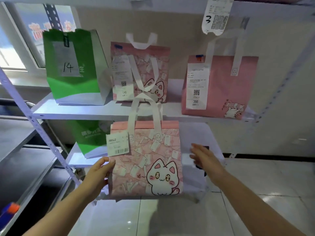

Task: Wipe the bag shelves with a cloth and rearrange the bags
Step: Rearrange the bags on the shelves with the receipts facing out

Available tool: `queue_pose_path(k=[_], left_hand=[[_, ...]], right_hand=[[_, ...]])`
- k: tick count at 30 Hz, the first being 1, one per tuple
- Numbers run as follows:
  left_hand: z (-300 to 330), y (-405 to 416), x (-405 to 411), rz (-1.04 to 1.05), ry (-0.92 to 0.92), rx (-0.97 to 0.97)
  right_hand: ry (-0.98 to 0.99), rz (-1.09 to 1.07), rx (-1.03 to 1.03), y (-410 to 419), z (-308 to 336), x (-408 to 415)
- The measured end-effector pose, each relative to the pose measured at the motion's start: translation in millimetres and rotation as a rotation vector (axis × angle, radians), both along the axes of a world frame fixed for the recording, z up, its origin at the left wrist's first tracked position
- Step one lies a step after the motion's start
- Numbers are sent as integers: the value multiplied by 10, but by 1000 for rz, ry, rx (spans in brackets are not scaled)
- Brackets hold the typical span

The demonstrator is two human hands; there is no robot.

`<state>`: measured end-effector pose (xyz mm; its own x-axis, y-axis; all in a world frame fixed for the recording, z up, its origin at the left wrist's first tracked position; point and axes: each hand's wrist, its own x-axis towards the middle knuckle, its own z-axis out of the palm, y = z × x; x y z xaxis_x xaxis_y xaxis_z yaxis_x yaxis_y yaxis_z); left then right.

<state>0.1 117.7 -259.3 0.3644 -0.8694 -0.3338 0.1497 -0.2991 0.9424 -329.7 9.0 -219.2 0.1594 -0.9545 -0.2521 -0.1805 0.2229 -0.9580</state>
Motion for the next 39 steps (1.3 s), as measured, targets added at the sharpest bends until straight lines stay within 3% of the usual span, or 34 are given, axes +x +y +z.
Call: queue_pose_path(k=[5, 13, 25, 33, 39], left_hand=[[-267, 99, -4, -9, 6, 11], [-804, -419, -10, 54, -11, -17], [-2064, -1681, 268, 175, -126, -376], [-2487, -2168, 435, 222, -288, -578], [-2668, -2097, 419, 179, -302, -610]], right_hand=[[53, 206, 94, 308, -319, 450], [76, 193, 50, -155, -813, 615], [-43, -4, -239, -1425, -2246, 1156], [-142, -32, -531, -1809, -2674, 1351], [-191, -11, -581, -1767, -2935, 1330]])
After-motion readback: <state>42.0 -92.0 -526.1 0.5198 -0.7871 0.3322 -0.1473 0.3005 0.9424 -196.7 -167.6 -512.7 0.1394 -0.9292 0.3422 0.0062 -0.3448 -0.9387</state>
